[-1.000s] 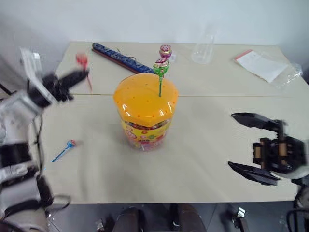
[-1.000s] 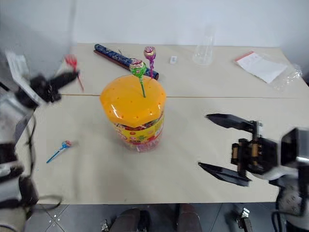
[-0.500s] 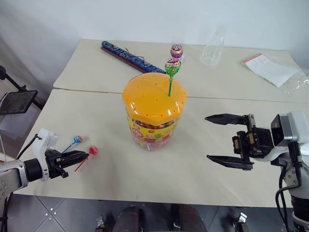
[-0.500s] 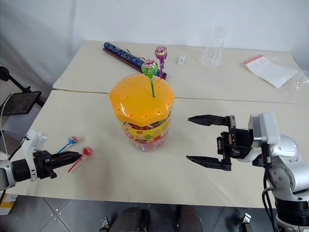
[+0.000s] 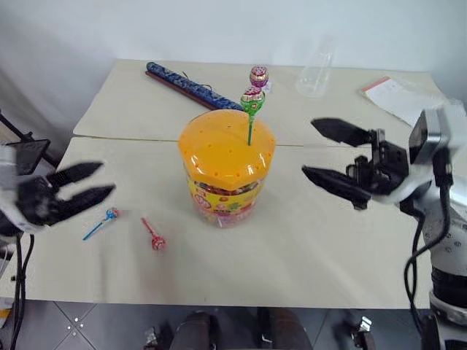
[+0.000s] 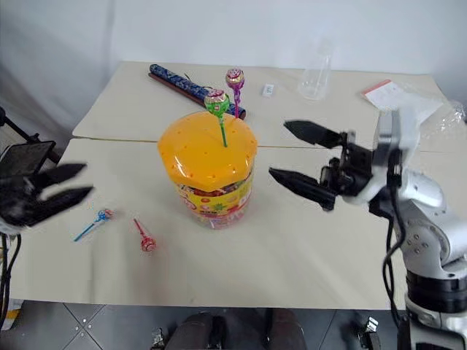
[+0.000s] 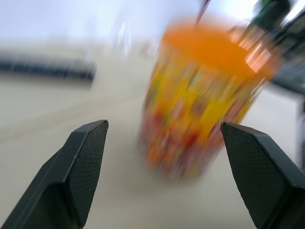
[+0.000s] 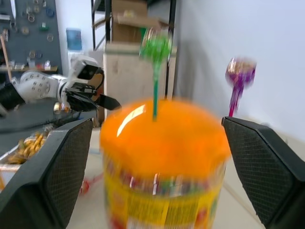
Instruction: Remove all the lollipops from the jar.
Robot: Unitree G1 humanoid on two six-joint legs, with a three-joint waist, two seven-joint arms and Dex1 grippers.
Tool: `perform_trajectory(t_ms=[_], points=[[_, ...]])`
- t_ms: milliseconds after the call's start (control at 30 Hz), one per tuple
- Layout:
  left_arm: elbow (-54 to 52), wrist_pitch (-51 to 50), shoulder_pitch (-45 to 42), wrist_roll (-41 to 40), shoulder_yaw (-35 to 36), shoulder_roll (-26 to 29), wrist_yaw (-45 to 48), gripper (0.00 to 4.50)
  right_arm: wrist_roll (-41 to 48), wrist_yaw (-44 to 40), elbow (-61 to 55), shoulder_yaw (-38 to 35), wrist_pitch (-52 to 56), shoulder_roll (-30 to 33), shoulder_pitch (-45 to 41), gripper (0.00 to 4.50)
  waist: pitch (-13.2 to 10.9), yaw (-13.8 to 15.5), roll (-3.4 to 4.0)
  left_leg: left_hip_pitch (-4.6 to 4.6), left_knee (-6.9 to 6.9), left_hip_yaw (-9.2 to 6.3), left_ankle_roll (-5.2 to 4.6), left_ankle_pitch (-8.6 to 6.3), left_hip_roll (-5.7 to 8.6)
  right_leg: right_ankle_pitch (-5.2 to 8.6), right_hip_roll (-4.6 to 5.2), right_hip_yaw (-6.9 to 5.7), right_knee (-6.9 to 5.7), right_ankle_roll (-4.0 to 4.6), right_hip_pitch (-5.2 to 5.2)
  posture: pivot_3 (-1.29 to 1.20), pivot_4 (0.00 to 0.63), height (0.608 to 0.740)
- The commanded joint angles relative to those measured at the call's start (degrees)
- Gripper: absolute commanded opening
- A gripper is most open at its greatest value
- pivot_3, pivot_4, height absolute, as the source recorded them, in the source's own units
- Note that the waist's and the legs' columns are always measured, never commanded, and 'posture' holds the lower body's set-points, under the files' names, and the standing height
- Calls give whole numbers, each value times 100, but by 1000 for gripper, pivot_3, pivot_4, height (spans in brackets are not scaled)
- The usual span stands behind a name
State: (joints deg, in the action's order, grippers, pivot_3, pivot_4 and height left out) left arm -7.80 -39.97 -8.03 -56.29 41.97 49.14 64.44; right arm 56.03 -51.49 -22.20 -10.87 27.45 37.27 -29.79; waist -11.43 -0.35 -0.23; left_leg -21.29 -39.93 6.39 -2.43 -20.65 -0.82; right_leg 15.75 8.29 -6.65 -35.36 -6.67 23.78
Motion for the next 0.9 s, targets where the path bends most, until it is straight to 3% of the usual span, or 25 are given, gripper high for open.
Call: perform_trajectory(t_ms=[33,367,800,900], points=[[-847,-283,132,-1115,33,-452,-115,4011,-170,437,-125,525,403,-164,-571,4500,-2,-50,3,1,0,7,-2,-2,1,0,1,-1,0,0,0,0,150,740],[-1115,29,-94,-1197,-400,-768,-477,4011,-530,419,396,1091,909,-546,-1470,4500,0,-97,-2,-1,-12,16,-14,5,1,-2,-55,-20,-3,-3,-2,0,150,740],[-870,385,-404,-1108,-799,-865,-444,4049,-685,270,594,1015,767,-925,-1656,31,0,-118,-2,-2,-6,17,-14,5,-3,-2,-63,-23,-2,-3,1,0,150,740],[-826,406,-533,-1163,-870,-857,-415,4049,-220,248,710,498,502,-1266,-1703,31,0,-116,-2,-2,-6,17,-13,5,-4,-1,-65,-23,-2,-3,2,0,150,740]])
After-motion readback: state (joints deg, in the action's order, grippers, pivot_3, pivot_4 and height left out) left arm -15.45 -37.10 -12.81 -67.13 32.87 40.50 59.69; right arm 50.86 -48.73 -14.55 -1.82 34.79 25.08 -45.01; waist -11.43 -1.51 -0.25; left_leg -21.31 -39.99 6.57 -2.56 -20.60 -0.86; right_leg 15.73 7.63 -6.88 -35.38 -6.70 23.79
